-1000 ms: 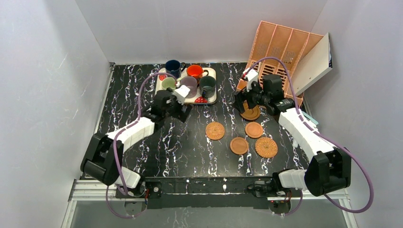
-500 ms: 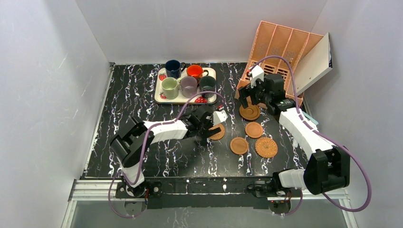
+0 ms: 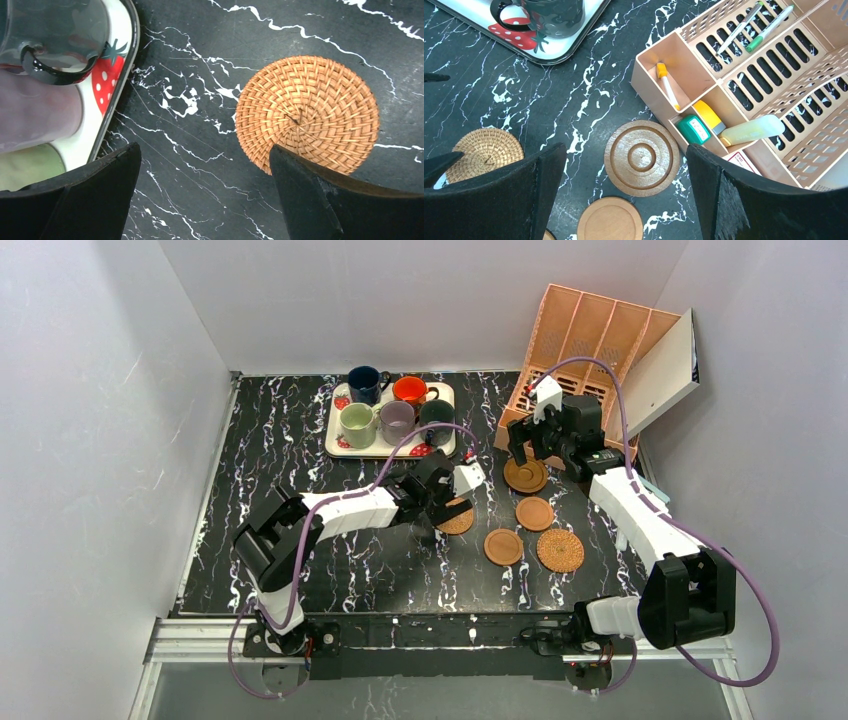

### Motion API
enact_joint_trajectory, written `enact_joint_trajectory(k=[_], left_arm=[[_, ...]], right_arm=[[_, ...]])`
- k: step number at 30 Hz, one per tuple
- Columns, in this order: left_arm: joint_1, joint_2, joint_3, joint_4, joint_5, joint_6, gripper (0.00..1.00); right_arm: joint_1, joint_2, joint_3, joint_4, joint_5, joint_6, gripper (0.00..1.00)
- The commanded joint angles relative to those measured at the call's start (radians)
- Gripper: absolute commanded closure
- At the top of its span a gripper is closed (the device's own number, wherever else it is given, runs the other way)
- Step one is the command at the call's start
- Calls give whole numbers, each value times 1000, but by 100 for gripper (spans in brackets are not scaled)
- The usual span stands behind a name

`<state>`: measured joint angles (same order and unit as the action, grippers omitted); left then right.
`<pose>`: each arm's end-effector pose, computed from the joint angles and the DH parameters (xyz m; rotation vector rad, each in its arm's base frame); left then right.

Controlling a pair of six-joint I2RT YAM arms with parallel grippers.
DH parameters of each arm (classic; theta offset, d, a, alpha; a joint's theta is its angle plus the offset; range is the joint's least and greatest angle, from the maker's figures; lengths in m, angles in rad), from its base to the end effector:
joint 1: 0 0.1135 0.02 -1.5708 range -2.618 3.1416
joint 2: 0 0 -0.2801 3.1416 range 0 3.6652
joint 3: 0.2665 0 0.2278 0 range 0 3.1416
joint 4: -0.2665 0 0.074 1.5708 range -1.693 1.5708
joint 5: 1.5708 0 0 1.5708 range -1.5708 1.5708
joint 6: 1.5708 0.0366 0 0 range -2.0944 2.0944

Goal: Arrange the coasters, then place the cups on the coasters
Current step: Move the coaster to the center of the board.

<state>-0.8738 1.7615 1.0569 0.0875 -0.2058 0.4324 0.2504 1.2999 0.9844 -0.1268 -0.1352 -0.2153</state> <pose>0.2426 -0.2781 0.2283 1.2267 1.7938 -0.0268 0.2625 0.0722 0.3250 -0.5477 1.9363 0.1584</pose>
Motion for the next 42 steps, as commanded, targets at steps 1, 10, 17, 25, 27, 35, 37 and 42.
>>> enact_joint_trajectory(k=[1,10,17,25,27,35,37,42], left_arm=[[-5,10,39,-46,60,-19,2],[-5,81,43,-34,11,10,2],[4,44,-39,-24,-74,68,2],[174,-117,-205,-36,-16,75,2],[256,-164,-247,-35,15,80,2],[461,-362,-406,11,84,110,2],[513,-381,-428,28,87,113,2],[646,-373,-458,78,90,110,2]], right_arm=[[-3,-29,-4,52,18,1,1],[-4,-36,-10,57,33,-9,1],[-10,-50,-14,64,37,-9,1],[-15,-73,-14,65,38,-9,1],[-16,-79,-16,67,39,-9,1],[-22,-99,-13,68,46,-7,1],[-25,-103,-14,68,45,-5,1],[-30,-116,-14,69,43,-1,1]])
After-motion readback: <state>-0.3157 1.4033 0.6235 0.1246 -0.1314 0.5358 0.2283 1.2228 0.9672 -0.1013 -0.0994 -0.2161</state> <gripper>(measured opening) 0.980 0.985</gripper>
